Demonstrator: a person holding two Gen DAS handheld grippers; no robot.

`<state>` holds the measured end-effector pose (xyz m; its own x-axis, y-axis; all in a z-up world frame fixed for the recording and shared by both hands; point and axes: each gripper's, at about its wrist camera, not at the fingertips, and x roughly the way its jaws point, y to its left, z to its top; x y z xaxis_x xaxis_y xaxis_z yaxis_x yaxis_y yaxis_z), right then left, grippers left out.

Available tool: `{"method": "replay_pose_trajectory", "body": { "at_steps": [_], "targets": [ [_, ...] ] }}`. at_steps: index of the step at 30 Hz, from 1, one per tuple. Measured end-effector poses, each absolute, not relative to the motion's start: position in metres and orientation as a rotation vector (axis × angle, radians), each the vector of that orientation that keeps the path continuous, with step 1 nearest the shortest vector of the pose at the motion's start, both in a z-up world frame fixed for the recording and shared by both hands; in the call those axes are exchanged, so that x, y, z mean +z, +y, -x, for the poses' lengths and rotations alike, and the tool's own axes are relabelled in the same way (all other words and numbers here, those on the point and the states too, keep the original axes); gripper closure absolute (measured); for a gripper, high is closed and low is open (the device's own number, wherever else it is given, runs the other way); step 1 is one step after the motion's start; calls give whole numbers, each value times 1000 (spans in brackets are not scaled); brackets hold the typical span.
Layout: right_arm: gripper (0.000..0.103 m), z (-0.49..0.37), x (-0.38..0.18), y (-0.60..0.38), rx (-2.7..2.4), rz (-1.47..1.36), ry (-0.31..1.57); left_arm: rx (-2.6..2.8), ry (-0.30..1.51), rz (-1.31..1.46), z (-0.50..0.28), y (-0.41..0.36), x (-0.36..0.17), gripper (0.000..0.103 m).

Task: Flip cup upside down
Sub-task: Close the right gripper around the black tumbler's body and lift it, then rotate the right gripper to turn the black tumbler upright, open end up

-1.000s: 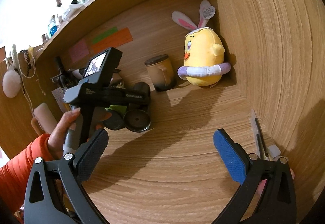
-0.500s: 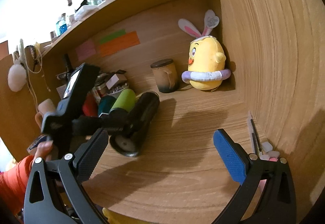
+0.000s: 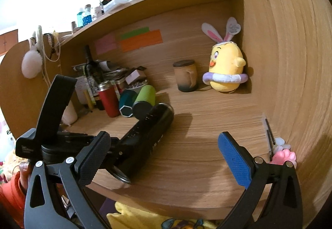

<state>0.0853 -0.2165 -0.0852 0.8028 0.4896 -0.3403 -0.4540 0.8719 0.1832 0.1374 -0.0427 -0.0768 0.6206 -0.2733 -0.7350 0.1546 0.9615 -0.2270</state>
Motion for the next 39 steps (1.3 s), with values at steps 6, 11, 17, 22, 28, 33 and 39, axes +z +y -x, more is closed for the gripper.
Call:
{"method": "replay_pose_trajectory", "body": {
  "at_steps": [6, 11, 17, 22, 28, 33, 39],
  "targets": [
    [0, -86, -91, -197, 543, -74, 413, -168, 716, 143, -108, -8, -53, 46],
    [0, -106, -120, -149, 604, -52, 518, -57, 693, 109, -100, 21, -60, 45],
    [0, -121, -149, -106, 546, 8, 554, -25, 698, 84, -96, 34, -76, 46],
    [13, -124, -159, -104, 508, 18, 551, -16, 666, 52, -93, 33, -76, 45],
    [25, -116, -161, -108, 517, 40, 535, -52, 653, 67, -94, 25, -72, 45],
    [38, -103, -159, -127, 505, 36, 535, -84, 618, 54, -87, 12, -62, 46],
    [42, -86, -147, -149, 510, 18, 515, -138, 561, 23, -75, -8, -43, 45]
  ]
}}
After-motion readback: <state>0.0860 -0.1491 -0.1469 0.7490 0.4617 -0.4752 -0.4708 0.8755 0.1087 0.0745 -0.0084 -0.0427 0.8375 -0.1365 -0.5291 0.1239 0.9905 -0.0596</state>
